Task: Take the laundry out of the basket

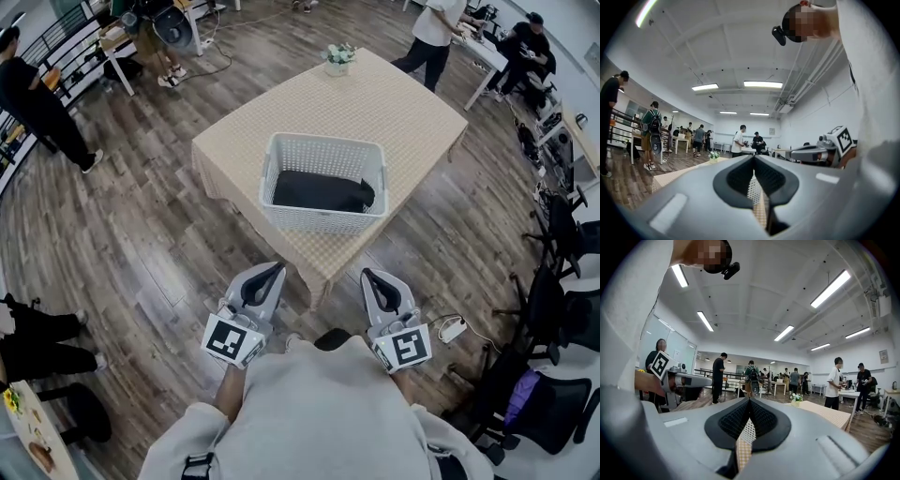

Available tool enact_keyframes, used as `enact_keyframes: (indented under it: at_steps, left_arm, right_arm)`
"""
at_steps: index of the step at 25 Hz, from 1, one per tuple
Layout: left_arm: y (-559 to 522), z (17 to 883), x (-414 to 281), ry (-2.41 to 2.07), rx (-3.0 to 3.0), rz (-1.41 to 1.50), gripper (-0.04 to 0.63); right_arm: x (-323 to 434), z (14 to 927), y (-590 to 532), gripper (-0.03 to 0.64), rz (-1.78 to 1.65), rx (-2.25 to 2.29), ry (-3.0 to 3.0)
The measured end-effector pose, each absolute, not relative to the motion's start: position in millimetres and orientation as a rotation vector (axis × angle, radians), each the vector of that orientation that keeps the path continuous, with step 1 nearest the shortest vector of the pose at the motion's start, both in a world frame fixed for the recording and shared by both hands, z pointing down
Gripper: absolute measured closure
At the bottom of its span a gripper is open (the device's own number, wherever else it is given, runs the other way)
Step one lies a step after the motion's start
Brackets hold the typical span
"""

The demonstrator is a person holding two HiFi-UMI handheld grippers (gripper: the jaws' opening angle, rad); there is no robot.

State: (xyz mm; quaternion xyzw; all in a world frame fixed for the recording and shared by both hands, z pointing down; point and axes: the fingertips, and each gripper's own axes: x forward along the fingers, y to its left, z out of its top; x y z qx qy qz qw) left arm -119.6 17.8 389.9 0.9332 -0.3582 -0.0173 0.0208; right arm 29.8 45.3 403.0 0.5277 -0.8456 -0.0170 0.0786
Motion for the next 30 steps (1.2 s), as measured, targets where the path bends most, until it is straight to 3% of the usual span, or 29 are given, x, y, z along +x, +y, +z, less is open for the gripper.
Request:
enact_keyframes:
  at_steps: [15, 30]
  left_arm:
    - [-72, 408, -85, -1.132, 2.860, -0.013, 0.584]
    - [-217, 368, -26, -1.321, 2.868, 0.023, 0.584]
  right_arm:
    - [67, 421, -48, 0.618, 0.000, 1.551, -2.569]
    - [136, 395, -197, 0.618, -0.004, 1.471, -2.720]
